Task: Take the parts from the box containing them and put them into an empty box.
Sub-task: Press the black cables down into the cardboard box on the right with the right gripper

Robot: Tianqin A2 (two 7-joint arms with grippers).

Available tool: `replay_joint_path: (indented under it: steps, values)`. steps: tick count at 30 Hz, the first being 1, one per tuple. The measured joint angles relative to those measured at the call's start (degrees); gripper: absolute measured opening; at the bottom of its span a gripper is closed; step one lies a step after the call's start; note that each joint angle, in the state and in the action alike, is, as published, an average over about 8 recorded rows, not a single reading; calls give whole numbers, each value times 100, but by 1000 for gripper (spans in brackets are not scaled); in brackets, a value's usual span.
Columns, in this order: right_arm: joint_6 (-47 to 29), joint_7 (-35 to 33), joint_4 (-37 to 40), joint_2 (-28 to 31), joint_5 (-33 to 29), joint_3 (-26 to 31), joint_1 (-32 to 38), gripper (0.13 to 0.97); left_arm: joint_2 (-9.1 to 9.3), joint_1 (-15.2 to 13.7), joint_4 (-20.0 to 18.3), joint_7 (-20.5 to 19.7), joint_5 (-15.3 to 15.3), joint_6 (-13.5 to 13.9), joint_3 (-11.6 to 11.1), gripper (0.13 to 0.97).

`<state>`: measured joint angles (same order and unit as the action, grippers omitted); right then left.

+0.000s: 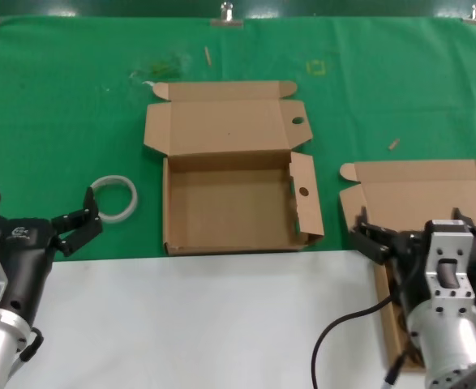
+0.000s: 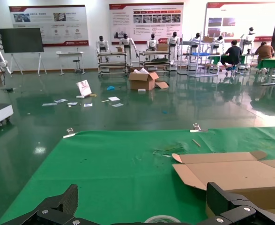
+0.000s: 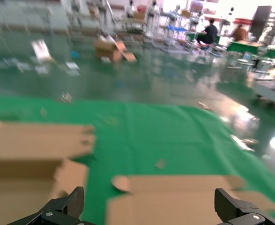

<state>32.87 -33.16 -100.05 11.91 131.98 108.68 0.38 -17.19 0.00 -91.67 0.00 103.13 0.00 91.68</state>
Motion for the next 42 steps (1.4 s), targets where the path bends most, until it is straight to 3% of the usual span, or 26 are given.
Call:
replay_joint_path:
  steps: [10,17,22,29,42]
  values:
    - [2245,-2454,-862,-1,593,54,-178,966,0,0,0,0,0,0,0,965]
    - [3205,-4181,-924,-1,1172,40,-7,966,0,0,0,0,0,0,0,965]
    - [3413,-5292,-789,-1,1604,-123,154,966,0,0,0,0,0,0,0,965]
    - [3377,-6336,-540,-1,1894,-418,339,966,0,0,0,0,0,0,0,965]
    - [2769,-7291,239,-1,2440,-983,536,966,0,0,0,0,0,0,0,965]
